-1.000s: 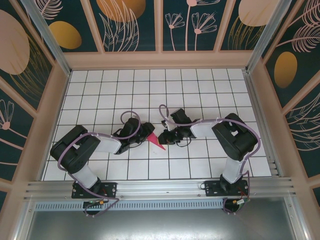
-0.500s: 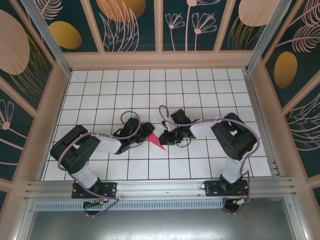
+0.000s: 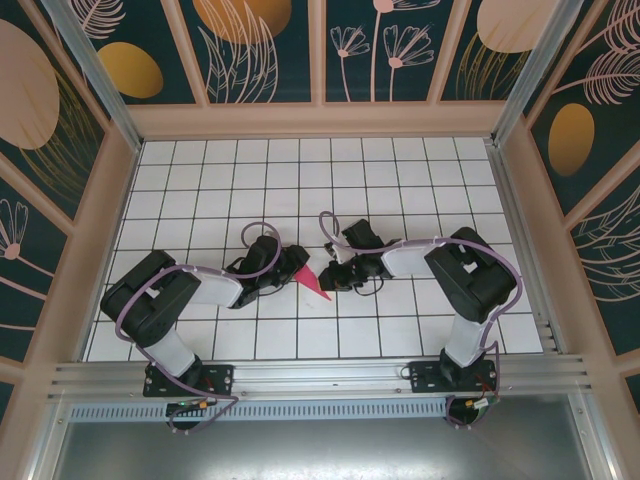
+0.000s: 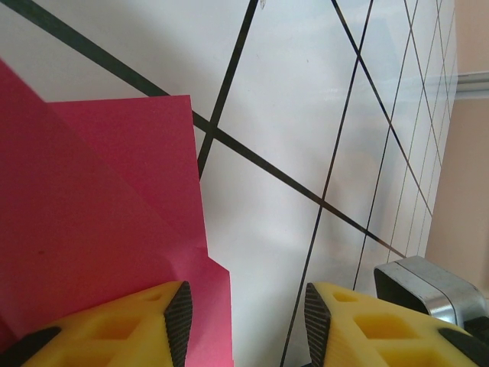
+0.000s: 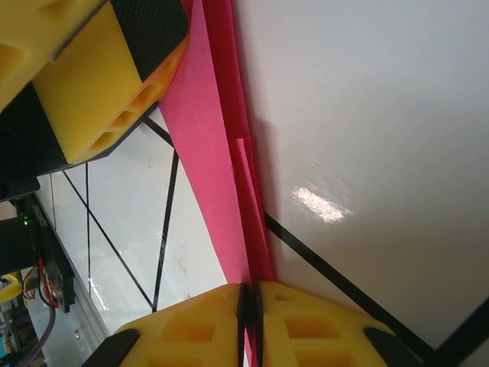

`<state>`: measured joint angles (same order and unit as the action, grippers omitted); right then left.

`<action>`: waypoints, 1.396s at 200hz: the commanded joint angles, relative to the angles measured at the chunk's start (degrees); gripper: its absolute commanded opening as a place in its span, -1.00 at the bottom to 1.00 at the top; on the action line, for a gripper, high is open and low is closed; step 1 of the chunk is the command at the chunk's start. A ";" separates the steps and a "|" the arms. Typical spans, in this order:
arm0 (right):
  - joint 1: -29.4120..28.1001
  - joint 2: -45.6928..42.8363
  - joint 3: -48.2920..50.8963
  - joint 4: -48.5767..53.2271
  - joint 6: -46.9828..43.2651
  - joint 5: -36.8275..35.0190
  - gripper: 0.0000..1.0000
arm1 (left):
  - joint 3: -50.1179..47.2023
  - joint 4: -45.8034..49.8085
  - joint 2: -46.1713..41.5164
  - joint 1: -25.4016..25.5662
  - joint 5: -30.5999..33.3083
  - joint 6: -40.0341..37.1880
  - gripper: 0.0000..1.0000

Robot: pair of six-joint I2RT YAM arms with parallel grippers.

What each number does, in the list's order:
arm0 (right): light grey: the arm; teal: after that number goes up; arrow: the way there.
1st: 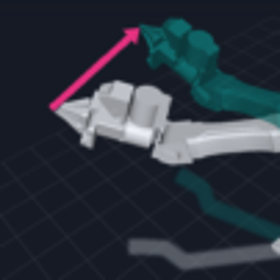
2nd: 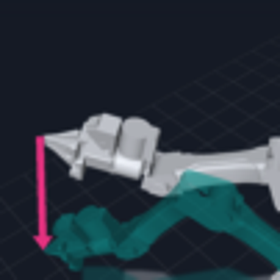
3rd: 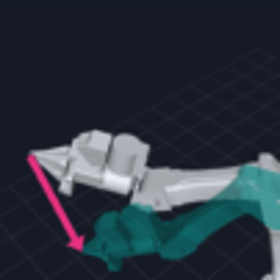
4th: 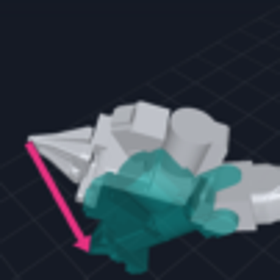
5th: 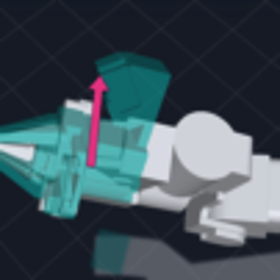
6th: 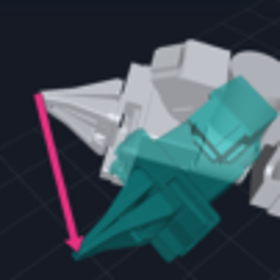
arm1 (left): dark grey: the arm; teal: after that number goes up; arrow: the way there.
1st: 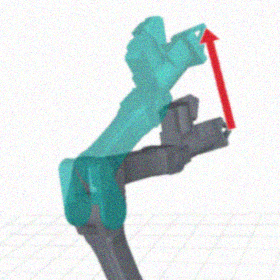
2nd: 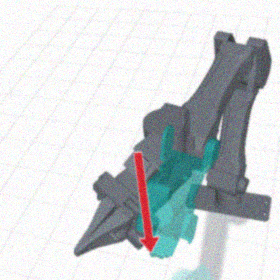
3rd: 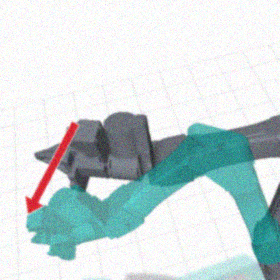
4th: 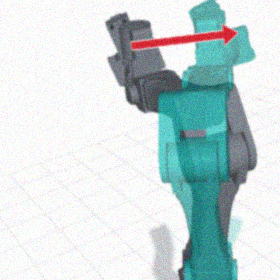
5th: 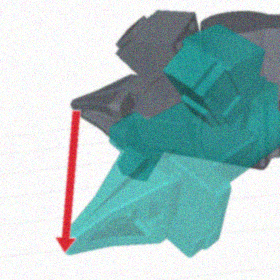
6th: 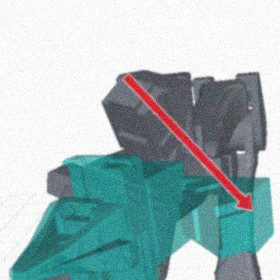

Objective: Fold a paper plane with a square sheet of paper (pick it up from the middle)
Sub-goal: Fold the wing for the fifth time at the center of the table.

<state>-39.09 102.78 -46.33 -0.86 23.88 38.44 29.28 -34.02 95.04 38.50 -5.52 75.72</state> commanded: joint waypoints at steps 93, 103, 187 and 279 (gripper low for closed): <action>-0.07 -0.39 2.27 4.85 -0.93 -2.37 -0.79 | -0.72 6.32 1.91 -0.99 2.27 -0.70 -0.07; -0.19 -1.40 2.37 5.20 -1.10 -2.01 -0.77 | -0.62 6.41 1.90 -1.05 2.27 -0.75 -0.07; -2.16 -0.13 1.53 12.08 -3.07 -11.71 -0.80 | -0.34 6.50 2.16 -0.99 2.09 -0.79 -0.07; -3.42 -8.01 -2.17 15.63 -1.99 -17.86 -0.72 | 0.03 6.92 2.43 -1.10 1.82 -1.01 -0.08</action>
<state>-43.72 98.87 -48.49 9.50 22.41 24.88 29.61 -33.47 95.15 38.46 -5.54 75.70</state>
